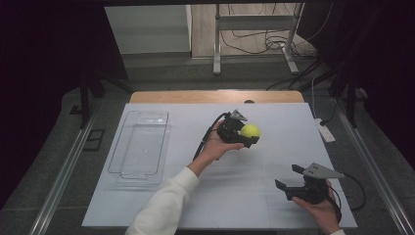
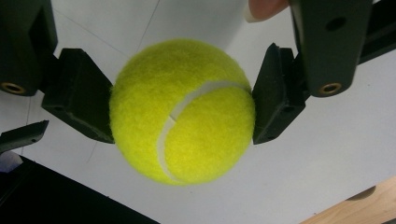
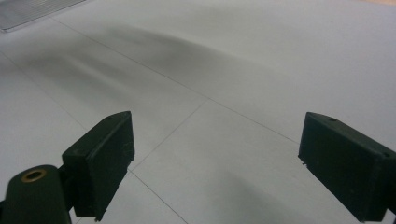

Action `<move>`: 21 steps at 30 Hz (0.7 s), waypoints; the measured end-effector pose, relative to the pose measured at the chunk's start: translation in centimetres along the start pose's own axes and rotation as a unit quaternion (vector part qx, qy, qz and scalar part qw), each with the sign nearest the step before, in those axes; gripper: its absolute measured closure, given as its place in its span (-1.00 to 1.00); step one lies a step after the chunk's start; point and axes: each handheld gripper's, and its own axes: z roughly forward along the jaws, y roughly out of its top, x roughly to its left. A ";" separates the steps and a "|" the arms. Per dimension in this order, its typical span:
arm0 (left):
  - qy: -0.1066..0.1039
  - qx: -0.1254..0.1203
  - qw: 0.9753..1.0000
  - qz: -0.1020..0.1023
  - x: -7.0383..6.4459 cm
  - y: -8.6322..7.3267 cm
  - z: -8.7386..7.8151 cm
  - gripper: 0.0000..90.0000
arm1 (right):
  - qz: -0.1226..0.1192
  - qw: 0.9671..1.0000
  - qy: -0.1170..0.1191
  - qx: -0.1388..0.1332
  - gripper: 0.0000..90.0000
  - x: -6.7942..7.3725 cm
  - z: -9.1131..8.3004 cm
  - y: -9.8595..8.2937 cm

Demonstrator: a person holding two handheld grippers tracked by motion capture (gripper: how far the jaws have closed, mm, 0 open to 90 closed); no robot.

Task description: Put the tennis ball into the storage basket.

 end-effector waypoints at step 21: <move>0.000 -0.014 1.000 0.004 -0.3 -0.9 -1.7 -0.39 | -0.001 1.000 -0.001 0.001 -0.76 0.0 0.0 0.0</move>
